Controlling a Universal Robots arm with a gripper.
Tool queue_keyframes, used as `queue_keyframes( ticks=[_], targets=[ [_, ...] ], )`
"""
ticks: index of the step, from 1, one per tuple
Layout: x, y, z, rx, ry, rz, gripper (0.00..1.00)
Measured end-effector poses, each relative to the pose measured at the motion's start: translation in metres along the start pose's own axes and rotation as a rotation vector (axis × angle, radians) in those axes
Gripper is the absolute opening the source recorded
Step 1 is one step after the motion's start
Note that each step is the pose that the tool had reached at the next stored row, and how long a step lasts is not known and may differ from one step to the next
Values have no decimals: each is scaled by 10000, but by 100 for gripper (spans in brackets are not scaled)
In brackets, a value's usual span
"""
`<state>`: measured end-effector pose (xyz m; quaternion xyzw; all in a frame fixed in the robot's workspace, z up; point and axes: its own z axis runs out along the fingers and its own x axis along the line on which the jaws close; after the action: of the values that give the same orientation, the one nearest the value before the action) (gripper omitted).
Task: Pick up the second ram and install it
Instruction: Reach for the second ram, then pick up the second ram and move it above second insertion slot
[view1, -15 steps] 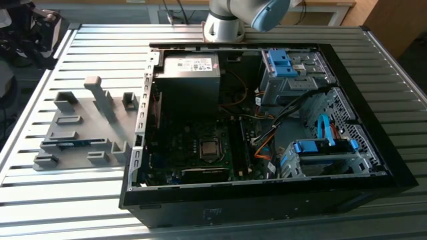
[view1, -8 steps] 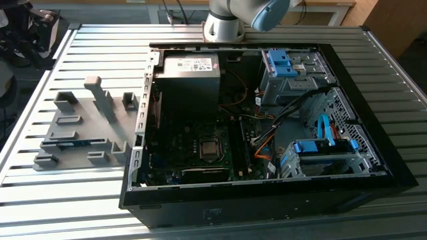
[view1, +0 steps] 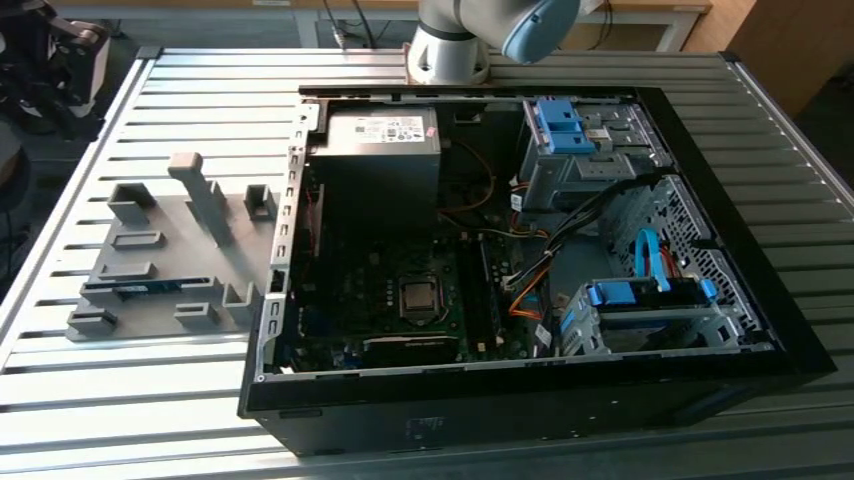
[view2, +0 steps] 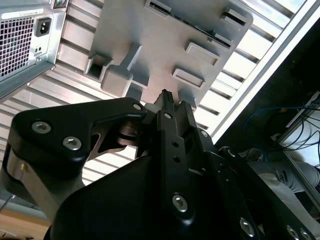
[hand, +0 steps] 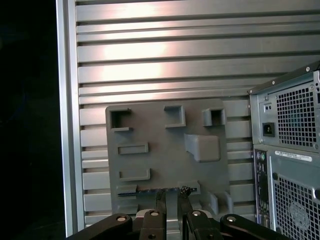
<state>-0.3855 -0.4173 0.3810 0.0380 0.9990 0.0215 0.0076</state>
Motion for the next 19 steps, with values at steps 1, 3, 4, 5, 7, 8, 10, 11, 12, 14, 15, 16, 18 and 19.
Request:
queue_keyframes(
  ticks=[1,3,4,5,7,8,10,11,12,14,15,16,18,19],
  targets=[
    [4,-1,0,0,0,0,24],
    [11,-4,0,0,0,0,24],
    [14,-5,-1,0,0,0,24],
    [18,-7,0,-1,0,0,24],
    [25,-10,-1,0,0,0,24],
    [29,-11,-1,0,1,0,24],
    [36,-14,-2,0,1,0,24],
    [40,-15,-1,0,0,0,24],
    [43,-16,-2,0,0,0,24],
    [51,-19,-1,0,0,0,24],
    [54,-20,-2,0,0,-1,24],
    [58,-22,-2,0,1,0,24],
    [65,-24,-2,0,0,0,24],
    [69,-26,-2,0,0,0,24]
  ],
)
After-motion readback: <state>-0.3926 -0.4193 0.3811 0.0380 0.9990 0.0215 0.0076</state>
